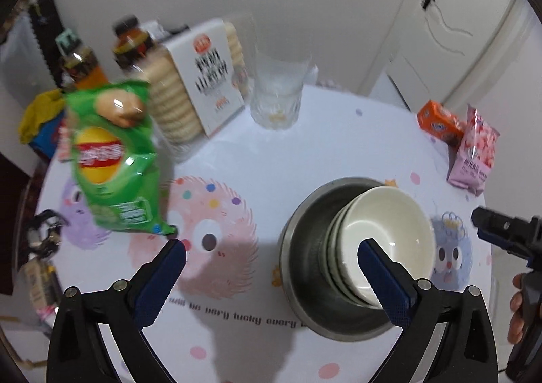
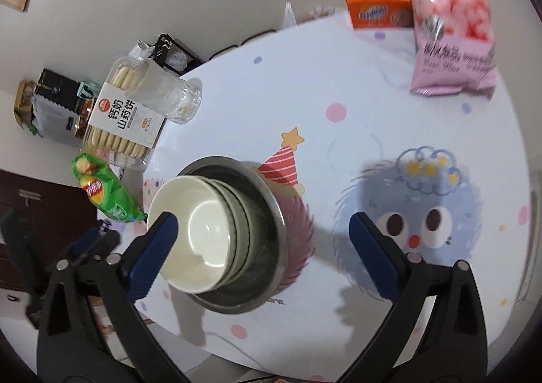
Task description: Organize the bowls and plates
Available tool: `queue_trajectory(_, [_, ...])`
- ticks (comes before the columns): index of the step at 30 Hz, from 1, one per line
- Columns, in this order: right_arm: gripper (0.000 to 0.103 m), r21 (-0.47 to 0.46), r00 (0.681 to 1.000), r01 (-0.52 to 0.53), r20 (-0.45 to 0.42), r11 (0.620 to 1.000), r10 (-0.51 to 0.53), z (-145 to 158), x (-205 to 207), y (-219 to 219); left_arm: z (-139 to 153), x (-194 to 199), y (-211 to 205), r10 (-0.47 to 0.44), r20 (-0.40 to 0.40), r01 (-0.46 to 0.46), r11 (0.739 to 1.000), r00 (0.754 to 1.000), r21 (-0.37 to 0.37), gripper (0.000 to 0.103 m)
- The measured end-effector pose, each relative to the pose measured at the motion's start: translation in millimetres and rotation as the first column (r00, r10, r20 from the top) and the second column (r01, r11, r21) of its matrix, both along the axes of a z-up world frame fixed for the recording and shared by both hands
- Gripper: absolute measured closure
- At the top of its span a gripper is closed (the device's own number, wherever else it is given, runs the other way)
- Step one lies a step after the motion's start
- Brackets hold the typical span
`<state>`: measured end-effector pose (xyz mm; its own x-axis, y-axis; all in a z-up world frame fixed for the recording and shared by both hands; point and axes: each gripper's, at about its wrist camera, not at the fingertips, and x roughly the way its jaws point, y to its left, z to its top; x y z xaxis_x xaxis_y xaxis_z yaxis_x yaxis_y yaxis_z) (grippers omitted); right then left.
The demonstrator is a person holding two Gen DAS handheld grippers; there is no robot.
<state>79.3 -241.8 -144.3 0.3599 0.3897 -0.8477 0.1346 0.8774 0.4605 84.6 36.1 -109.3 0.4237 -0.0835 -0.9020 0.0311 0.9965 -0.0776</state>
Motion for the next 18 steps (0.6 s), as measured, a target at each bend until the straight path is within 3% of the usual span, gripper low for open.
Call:
queue_trajectory(2, [0.001, -0.053, 1.0, -0.021, 0.006, 0.998, 0.021, 8, -10, 3, 13, -13, -3, 0.014, 0.026, -0.014, 1.0, 1.0, 0.008, 0.0])
queue_trajectory(5, [0.001, -0.088, 0.999, -0.039, 0.023, 0.995, 0.041, 18, -29, 9, 25, -33, -9, 0.049, 0.026, -0.052, 0.995, 0.998, 0.09, 0.0])
queue_trajectory(10, [0.001, -0.125, 0.999, -0.044, 0.011, 0.991, 0.046, 24, -59, 15, 45, -63, -4, 0.108, 0.048, -0.11, 0.993, 0.993, 0.046, 0.0])
queue_trajectory(18, [0.001, -0.206, 0.999, 0.014, 0.047, 0.978, -0.004, 56, -106, 31, 81, -89, 0, 0.046, 0.125, -0.053, 0.997, 0.991, 0.051, 0.0])
